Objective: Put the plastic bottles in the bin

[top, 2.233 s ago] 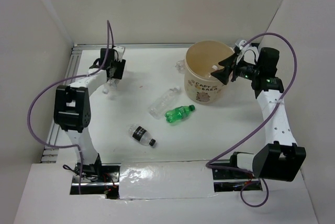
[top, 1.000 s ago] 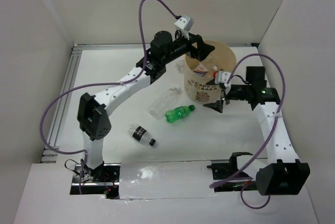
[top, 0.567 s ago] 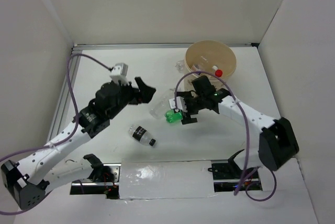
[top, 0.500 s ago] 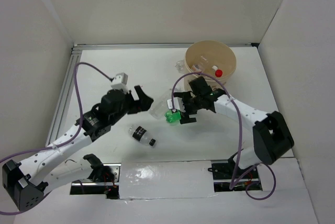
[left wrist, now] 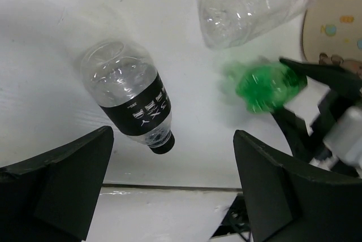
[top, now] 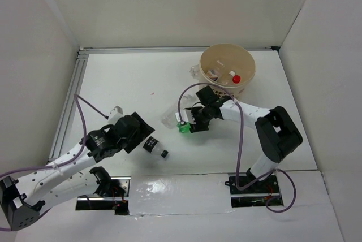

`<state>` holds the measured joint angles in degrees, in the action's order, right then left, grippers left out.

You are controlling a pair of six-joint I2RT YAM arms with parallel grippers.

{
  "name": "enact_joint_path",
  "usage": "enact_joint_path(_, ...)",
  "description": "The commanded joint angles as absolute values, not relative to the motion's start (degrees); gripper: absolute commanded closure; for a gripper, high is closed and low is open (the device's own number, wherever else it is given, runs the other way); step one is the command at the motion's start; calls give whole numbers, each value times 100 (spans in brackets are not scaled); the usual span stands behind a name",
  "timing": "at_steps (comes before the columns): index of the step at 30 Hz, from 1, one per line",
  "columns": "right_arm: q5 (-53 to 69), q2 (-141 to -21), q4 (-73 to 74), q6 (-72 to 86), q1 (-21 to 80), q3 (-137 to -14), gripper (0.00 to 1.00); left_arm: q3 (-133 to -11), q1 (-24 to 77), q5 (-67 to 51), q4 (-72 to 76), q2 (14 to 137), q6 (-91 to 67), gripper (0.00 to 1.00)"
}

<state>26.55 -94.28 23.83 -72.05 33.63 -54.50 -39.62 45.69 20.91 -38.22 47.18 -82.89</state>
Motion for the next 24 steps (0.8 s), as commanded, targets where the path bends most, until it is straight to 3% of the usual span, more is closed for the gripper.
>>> enact_joint_path(1,3487,-8652,3266,-7295,3428,-5897,68,-3858,4623,1952,-3991,4930,-9254,0)
enact_joint_path(5,4515,-7806,3962,-7024,3367,-6757,71,-3788,4623,1688,-3894,5290,-9614,0)
enact_joint_path(8,5017,-7375,3570,-5917,3235,-7452,71,-3928,4623,1547,-3893,5685,-9677,0)
enact_joint_path(13,4545,-7163,2148,-4336,2813,-7945,68,-4175,4623,1327,-3894,6406,-9563,0)
enact_joint_path(19,4157,-7443,1872,-4202,1654,-7823,66,-4175,4509,1379,-3279,7092,-9264,0)
enact_joint_path(21,4262,-7549,1872,-4201,1241,-7822,61,-4175,4509,1380,-3104,7285,-9124,0)
enact_joint_path(23,4342,-7743,1925,-4148,1037,-7822,46,-4175,4457,1318,-3050,7601,-9018,0)
enact_joint_path(24,4403,-7795,1994,-4096,837,-7874,34,-4227,4456,1257,-3050,7690,-9018,0)
